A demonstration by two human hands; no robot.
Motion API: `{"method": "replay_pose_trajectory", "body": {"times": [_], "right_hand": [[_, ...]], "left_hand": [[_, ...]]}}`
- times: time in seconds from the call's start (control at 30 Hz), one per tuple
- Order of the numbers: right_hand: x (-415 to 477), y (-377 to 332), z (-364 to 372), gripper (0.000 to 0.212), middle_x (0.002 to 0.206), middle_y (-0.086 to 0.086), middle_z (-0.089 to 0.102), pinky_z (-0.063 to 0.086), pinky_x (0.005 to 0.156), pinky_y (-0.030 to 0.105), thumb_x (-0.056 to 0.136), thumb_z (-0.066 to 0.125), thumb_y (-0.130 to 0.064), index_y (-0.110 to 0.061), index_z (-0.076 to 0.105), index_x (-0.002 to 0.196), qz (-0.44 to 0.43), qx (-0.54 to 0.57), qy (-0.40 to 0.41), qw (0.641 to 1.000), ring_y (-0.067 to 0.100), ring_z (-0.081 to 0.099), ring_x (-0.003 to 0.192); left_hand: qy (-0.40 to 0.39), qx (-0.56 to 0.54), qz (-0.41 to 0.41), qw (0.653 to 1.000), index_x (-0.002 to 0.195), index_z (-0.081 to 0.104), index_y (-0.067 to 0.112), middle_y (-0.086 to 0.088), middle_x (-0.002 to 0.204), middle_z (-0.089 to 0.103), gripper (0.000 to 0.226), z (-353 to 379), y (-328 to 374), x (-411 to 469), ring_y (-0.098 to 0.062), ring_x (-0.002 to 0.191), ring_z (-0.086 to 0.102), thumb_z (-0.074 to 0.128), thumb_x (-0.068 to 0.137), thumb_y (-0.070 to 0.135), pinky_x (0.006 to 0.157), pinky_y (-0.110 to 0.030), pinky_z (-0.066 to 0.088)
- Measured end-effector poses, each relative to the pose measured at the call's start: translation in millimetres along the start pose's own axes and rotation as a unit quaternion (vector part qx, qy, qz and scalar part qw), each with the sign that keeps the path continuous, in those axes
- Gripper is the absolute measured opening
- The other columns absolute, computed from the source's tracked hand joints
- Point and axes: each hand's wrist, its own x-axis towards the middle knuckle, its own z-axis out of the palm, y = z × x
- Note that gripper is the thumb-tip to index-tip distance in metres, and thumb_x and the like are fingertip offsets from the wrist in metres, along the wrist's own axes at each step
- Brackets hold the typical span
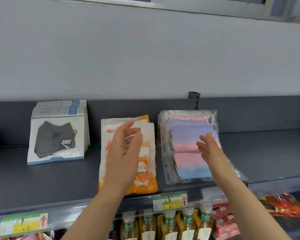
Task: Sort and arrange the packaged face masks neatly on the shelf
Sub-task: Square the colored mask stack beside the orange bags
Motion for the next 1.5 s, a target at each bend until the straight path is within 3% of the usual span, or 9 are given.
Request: {"method": "replay_pose_trajectory", "body": {"times": [0.17, 0.3, 0.4, 0.67, 0.8, 0.97, 1.07, 1.23, 1.5], "right_hand": [[26, 6, -71, 0.067, 0.152, -0.005, 0.036, 0.027, 0.107, 0.039, 0.093, 0.032, -0.065, -0.025, 0.037, 0.147, 0.040, -0.125, 0.035, 0.991, 0.019, 0.036, 0.138], [44, 16, -100, 0.050, 0.136, 0.001, 0.050, 0.037, 0.096, 0.039, 0.093, 0.038, -0.064, -0.026, 0.059, 0.118, 0.128, -0.074, 0.002, 0.989, 0.025, 0.054, 0.112], [59, 26, -118, 0.066, 0.149, 0.007, 0.042, 0.034, 0.109, 0.046, 0.090, 0.044, -0.065, -0.022, 0.045, 0.140, 0.153, -0.037, -0.034, 0.987, 0.028, 0.048, 0.126], [78, 33, -132, 0.065, 0.141, 0.009, 0.051, 0.036, 0.110, 0.045, 0.092, 0.046, -0.060, -0.023, 0.037, 0.145, 0.153, 0.029, -0.130, 0.979, 0.026, 0.050, 0.127], [80, 25, -131, 0.040, 0.099, -0.004, 0.076, 0.054, 0.075, 0.030, 0.097, 0.044, -0.052, -0.023, 0.063, 0.116, 0.138, 0.049, -0.159, 0.976, 0.015, 0.070, 0.093], [82, 26, -133, 0.065, 0.154, 0.000, 0.034, 0.027, 0.112, 0.045, 0.096, 0.041, -0.057, -0.021, 0.035, 0.149, 0.154, -0.014, -0.158, 0.975, 0.025, 0.034, 0.139], [81, 33, -133, 0.054, 0.151, -0.003, 0.038, 0.035, 0.102, 0.037, 0.098, 0.044, -0.048, -0.023, 0.039, 0.146, 0.115, -0.031, -0.142, 0.983, 0.021, 0.039, 0.134], [94, 32, -126, 0.071, 0.139, -0.006, 0.034, 0.046, 0.056, 0.017, 0.089, 0.051, -0.001, -0.032, 0.026, 0.148, -0.020, -0.113, -0.102, 0.988, 0.012, 0.055, 0.095], [125, 30, -123, 0.104, 0.141, 0.008, 0.045, 0.056, 0.060, 0.027, 0.078, 0.070, -0.002, -0.027, 0.003, 0.154, 0.021, -0.181, -0.140, 0.973, 0.018, 0.062, 0.085]], "left_hand": [[-0.189, 0.089, -0.150, 0.966, 0.120, 0.031, 0.059, 0.040, 0.114, 0.042, 0.035, 90, -22, -7, 0.019, 0.098, 0.046, 0.051, 0.097, 0.042, 0.082, -0.012, 0.036], [-0.145, 0.150, -0.240, 0.948, 0.154, 0.016, 0.024, 0.002, 0.153, 0.035, 0.067, 130, -51, 0, -0.019, 0.131, 0.042, 0.052, 0.098, 0.031, 0.095, -0.027, 0.035], [-0.077, 0.174, -0.283, 0.940, 0.152, 0.020, 0.011, -0.008, 0.150, 0.040, 0.074, 145, -59, 3, -0.023, 0.125, 0.047, 0.062, 0.093, 0.026, 0.086, -0.029, 0.038], [0.041, 0.207, -0.278, 0.937, 0.152, 0.022, 0.015, -0.007, 0.151, 0.039, 0.078, 171, -65, -3, -0.030, 0.133, 0.044, 0.066, 0.090, 0.032, 0.103, -0.043, 0.042], [0.053, 0.214, -0.281, 0.934, 0.149, 0.031, 0.008, -0.010, 0.146, 0.046, 0.071, 175, -62, -2, -0.027, 0.121, 0.050, 0.066, 0.091, 0.028, 0.087, -0.032, 0.041], [0.041, 0.197, -0.308, 0.930, 0.140, 0.043, 0.010, -0.008, 0.137, 0.052, 0.067, 173, -60, -4, -0.020, 0.103, 0.049, 0.075, 0.084, 0.026, 0.080, -0.032, 0.042], [0.033, 0.184, -0.291, 0.938, 0.143, 0.041, 0.014, -0.006, 0.135, 0.055, 0.075, 170, -63, -5, -0.016, 0.096, 0.055, 0.079, 0.079, 0.020, 0.064, -0.022, 0.047], [0.048, 0.217, -0.193, 0.956, 0.145, 0.038, 0.024, 0.001, 0.138, 0.054, 0.079, 182, -65, 18, -0.019, 0.114, 0.056, 0.079, 0.079, 0.014, 0.092, -0.037, 0.052], [-0.001, 0.275, -0.223, 0.935, 0.155, 0.012, 0.023, -0.004, 0.149, 0.044, 0.109, 187, -85, 51, -0.029, 0.133, 0.047, 0.084, 0.074, 0.017, 0.102, -0.044, 0.045]]}}
